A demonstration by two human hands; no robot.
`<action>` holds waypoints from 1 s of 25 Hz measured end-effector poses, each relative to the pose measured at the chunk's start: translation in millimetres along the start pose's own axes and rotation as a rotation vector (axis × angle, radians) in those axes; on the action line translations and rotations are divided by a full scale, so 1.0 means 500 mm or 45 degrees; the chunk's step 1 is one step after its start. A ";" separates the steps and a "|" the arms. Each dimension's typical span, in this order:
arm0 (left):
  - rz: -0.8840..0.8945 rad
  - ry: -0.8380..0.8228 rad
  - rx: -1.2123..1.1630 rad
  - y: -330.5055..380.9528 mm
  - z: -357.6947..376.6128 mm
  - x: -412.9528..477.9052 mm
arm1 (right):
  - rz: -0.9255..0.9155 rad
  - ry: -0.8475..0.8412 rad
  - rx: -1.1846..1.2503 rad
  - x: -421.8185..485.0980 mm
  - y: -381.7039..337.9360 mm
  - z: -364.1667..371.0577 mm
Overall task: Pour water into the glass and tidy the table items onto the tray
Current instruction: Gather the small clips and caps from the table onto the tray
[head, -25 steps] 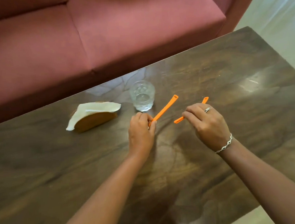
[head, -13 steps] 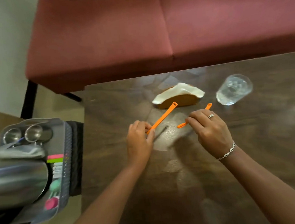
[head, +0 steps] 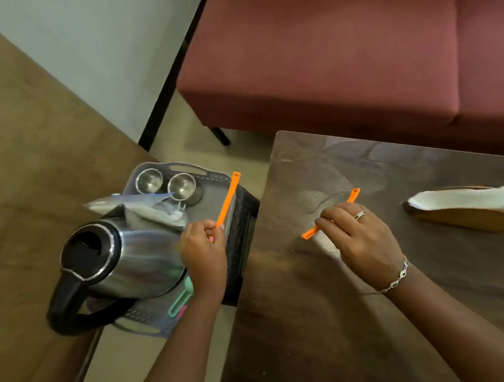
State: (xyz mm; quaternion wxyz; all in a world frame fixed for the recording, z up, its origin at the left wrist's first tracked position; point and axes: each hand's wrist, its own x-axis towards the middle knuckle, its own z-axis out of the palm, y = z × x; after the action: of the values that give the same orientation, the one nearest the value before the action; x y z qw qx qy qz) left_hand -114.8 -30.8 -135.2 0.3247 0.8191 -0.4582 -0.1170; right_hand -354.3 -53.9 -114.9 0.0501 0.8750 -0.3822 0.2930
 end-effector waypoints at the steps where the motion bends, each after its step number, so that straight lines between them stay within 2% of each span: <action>1: -0.059 0.019 0.018 -0.017 0.003 0.016 | -0.020 -0.004 0.012 0.016 -0.007 0.016; 5: -0.247 -0.048 0.094 -0.069 0.037 0.055 | -0.067 -0.045 0.031 0.060 -0.034 0.071; 10: -0.356 -0.228 0.139 -0.109 0.092 0.086 | -0.090 -0.110 0.020 0.083 -0.045 0.109; 16: -0.280 -0.447 0.289 -0.116 0.115 0.100 | -0.076 -0.137 0.040 0.090 -0.051 0.135; 25: -0.250 -0.617 0.356 -0.128 0.116 0.107 | -0.126 -0.185 0.040 0.110 -0.055 0.152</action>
State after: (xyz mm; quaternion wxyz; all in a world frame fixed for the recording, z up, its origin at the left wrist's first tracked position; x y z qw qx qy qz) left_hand -70.3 -76.0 -214.5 0.0770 0.8444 -0.4527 -0.2759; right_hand -269.4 -93.5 -143.4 0.0230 0.9125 -0.3364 0.2318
